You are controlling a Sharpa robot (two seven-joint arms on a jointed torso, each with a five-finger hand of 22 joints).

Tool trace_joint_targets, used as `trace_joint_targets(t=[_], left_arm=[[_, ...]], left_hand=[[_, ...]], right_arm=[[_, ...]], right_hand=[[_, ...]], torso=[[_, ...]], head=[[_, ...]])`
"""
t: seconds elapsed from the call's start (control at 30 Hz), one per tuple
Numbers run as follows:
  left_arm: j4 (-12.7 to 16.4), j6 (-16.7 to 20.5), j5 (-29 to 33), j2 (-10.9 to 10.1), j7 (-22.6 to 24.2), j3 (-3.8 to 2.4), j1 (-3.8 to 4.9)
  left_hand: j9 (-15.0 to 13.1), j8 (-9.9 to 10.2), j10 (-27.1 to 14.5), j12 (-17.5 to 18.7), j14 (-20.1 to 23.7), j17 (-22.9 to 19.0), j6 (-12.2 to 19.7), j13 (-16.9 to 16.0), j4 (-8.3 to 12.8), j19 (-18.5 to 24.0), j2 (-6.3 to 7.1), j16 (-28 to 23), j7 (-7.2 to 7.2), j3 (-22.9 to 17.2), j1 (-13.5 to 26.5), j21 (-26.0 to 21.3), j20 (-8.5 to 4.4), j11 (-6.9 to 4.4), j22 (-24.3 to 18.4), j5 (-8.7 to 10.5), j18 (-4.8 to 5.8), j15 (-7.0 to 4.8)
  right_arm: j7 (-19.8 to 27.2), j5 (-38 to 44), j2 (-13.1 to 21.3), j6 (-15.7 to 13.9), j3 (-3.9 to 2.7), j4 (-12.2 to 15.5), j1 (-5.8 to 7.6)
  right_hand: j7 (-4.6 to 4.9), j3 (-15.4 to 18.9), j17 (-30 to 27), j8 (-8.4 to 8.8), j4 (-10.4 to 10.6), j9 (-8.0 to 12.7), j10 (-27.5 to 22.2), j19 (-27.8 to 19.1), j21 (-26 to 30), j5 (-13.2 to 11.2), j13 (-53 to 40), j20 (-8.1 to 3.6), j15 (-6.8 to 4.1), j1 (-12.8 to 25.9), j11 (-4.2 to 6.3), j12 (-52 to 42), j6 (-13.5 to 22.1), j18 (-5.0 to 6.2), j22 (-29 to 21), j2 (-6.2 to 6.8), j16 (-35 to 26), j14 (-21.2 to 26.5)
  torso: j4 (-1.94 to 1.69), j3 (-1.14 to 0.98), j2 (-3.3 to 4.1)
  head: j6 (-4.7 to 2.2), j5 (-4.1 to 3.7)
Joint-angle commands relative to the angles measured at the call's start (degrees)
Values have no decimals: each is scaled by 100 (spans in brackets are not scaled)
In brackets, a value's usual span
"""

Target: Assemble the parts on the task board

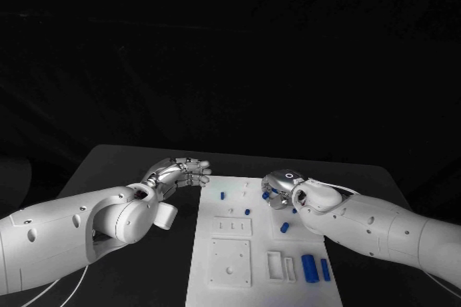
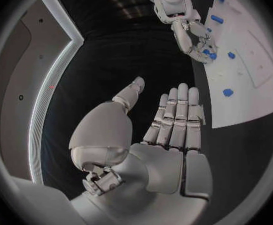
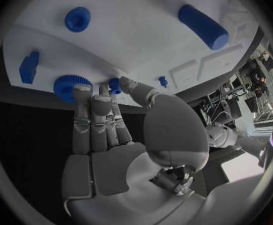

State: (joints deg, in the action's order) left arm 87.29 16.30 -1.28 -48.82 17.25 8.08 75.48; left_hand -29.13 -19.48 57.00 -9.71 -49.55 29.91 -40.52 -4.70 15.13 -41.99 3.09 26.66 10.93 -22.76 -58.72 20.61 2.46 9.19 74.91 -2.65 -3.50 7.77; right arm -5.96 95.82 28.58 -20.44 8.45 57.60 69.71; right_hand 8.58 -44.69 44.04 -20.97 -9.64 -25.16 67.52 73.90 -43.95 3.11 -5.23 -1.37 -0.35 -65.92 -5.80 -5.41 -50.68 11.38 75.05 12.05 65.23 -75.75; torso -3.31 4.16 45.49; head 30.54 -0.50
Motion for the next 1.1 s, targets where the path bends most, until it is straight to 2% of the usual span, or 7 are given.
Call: trace_joint_targets(t=[0.03,0.27,0.3,0.6,0.73,0.9,1.1], left_arm=[[4,-92,3,15,33,-6,11],[-2,-99,3,21,30,-6,11],[-3,-95,3,23,30,-6,11],[-19,-92,3,26,28,-6,11],[-22,-90,3,26,27,-6,11],[-23,-89,3,21,29,-6,11],[-25,-88,3,19,30,-6,11]], left_hand=[[8,17,-8,21,-16,-7,-27,7,35,3,-5,-26,41,1,69,-39,-26,33,40,-25,-88,17],[8,18,-8,23,-16,-7,-28,8,37,3,-5,-26,40,-1,69,-39,-26,32,41,-25,-89,16],[9,18,-8,23,-17,-7,-28,8,37,3,-6,-26,40,-2,68,-39,-26,32,41,-26,-89,16],[9,21,-7,26,-18,-7,-30,11,43,3,-8,-27,38,-8,65,-40,-27,29,41,-26,-90,16],[10,22,-7,28,-19,-7,-30,12,46,3,-8,-27,37,-10,63,-40,-27,28,42,-26,-90,15],[11,24,-7,30,-19,-7,-30,14,49,3,-8,-28,36,-12,63,-40,-27,27,42,-25,-90,15],[11,26,-8,33,-20,-7,-31,16,51,3,-8,-28,35,-13,63,-40,-27,25,43,-25,-90,15]], right_arm=[[-7,92,-24,155,6,36,-9],[-102,176,-33,128,6,32,-9],[-144,202,-28,88,6,35,-9],[-405,348,-7,-213,5,68,-9],[-454,408,-4,-241,4,93,-9],[-521,444,0,-357,3,121,-9],[-717,521,-4,-733,-6,196,24]], right_hand=[[-11,-33,-18,-38,-4,-15,90,27,-30,-33,-27,-55,-67,-2,32,-37,-71,362,104,-55,33,10],[-24,-24,-40,-68,-18,-31,172,28,-48,-32,-53,-60,-98,24,63,-58,-139,362,104,-73,49,14],[-47,-14,-48,-147,-29,-69,347,50,-80,-32,-104,-66,-142,24,117,-148,-282,362,116,-88,54,18],[-189,-118,-85,-300,-154,-180,659,73,-203,-31,-240,-95,-290,-64,259,-256,-607,362,122,-217,118,17],[-217,-159,-92,-323,-208,-207,730,76,-245,-32,-278,-95,-325,-81,294,-270,-676,362,121,-232,141,26],[-238,-190,-104,-338,-242,-232,801,70,-276,-32,-316,-96,-353,-83,322,-284,-734,362,116,-238,154,40],[-245,-201,-110,-340,-248,-240,813,68,-287,-32,-326,-98,-359,-79,328,-280,-751,362,114,-219,158,43]], torso=[[3,8,16],[1,16,25],[6,16,27],[15,21,32],[12,27,36],[14,25,39],[23,23,40]], head=[[-1,4],[-7,1],[-10,2],[-20,8],[-28,5],[-42,8],[-65,13]])
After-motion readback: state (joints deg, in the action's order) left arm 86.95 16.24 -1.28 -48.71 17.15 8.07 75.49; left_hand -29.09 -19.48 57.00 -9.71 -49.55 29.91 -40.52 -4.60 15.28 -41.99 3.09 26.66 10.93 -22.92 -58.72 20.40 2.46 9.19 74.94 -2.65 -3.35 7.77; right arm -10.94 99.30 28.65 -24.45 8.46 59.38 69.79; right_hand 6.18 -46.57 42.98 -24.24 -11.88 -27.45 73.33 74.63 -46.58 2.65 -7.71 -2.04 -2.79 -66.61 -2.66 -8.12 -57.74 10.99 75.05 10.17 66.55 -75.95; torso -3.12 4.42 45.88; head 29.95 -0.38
